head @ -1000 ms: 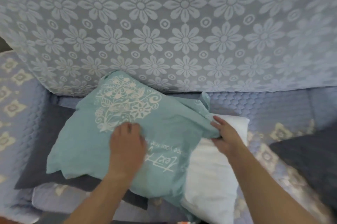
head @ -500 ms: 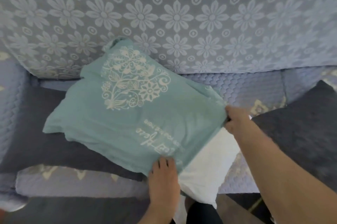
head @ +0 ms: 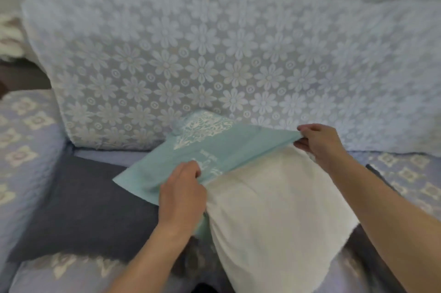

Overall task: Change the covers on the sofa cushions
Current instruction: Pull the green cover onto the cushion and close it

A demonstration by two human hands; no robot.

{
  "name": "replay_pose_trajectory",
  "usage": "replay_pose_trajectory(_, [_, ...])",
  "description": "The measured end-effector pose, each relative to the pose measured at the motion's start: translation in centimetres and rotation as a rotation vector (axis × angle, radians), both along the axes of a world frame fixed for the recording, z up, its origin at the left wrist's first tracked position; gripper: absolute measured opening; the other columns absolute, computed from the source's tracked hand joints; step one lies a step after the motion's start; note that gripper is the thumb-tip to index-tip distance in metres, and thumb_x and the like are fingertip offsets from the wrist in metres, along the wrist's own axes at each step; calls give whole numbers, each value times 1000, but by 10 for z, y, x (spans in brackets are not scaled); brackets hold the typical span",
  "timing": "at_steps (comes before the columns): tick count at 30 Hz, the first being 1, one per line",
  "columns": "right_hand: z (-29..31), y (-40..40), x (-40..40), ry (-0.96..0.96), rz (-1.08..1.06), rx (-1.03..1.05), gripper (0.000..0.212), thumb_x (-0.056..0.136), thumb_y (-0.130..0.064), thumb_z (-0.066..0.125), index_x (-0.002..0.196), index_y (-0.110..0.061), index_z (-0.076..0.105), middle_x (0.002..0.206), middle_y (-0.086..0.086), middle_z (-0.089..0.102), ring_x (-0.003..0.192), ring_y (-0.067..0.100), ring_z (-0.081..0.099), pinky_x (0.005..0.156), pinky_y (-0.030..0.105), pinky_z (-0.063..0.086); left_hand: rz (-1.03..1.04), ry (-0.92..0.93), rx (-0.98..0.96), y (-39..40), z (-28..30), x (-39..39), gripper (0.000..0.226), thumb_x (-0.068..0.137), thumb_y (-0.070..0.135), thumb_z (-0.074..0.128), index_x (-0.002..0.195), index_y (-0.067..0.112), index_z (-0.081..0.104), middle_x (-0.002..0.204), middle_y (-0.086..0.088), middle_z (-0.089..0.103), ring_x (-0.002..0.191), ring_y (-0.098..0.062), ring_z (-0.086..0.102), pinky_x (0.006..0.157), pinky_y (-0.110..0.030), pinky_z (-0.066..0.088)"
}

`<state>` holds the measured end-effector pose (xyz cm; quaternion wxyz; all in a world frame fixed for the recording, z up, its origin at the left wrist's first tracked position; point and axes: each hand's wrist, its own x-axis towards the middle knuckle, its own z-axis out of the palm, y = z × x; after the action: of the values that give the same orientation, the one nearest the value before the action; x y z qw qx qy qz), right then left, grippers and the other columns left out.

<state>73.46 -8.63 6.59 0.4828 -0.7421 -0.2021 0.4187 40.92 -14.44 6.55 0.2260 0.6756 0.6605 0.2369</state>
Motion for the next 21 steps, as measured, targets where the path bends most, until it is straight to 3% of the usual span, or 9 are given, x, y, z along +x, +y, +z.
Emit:
replay_pose_trajectory(2, [47,-10,-2,-188,186,34,14,94,-4,59,100,-10,71,107,14,72,90,19,70,83,30,58,-2,14,101,-11,26,-12,30,71,-6,50,72,23,41,75,7,46,66,-18,46,57,-38,36])
replay_pose_trajectory(4, [68,-20,-4,-503,386,-20,26,89,-3,60,108,-18,71,99,-3,71,90,11,66,76,19,48,20,91,84,-31,16,-25,29,72,-1,55,80,24,45,86,9,44,68,-24,50,57,-40,43])
replay_pose_trajectory(6, [71,-34,-5,-810,483,-89,27,86,-2,64,107,-16,72,93,-3,67,88,13,62,71,21,39,39,188,-121,-60,-9,-34,29,76,4,60,87,27,46,98,5,44,75,-33,57,61,-40,43])
replay_pose_trajectory(8, [60,-47,-8,-954,466,-144,15,86,-7,69,99,-10,74,90,5,70,85,21,63,70,25,37,36,203,-424,-89,-30,-33,21,82,10,57,89,27,46,105,3,46,89,-32,61,73,-39,45])
replay_pose_trajectory(10, [45,-61,-8,-878,394,-198,6,88,-9,65,90,-7,71,81,4,70,72,19,62,62,22,41,-50,146,-520,-109,-36,-20,11,84,14,53,88,24,47,102,6,53,92,-24,57,81,-36,46])
replay_pose_trajectory(12, [29,-69,-4,-732,272,-266,14,92,-14,59,81,-7,64,72,0,69,65,15,61,57,23,46,-149,123,-438,-107,-30,-6,8,83,17,54,83,18,46,89,5,58,82,-18,52,77,-34,47])
replay_pose_trajectory(15, [11,-72,9,-693,258,-298,24,92,-27,55,77,-10,62,80,9,74,79,30,66,76,40,55,-316,91,-483,-90,5,17,11,79,8,45,76,19,44,79,5,57,69,-15,44,63,-32,41])
replay_pose_trajectory(18, [30,-62,14,-683,217,-140,26,95,-26,53,76,-11,61,81,7,73,84,31,67,78,39,54,-634,238,-551,-89,45,58,17,82,10,45,82,27,49,98,3,62,81,-16,51,66,-28,36])
replay_pose_trajectory(21, [78,-52,14,-765,308,109,22,96,-20,54,74,-15,57,81,3,70,81,27,65,75,35,47,-817,157,-583,-119,73,121,13,83,12,56,90,22,59,99,-2,65,90,-17,58,69,-24,37])
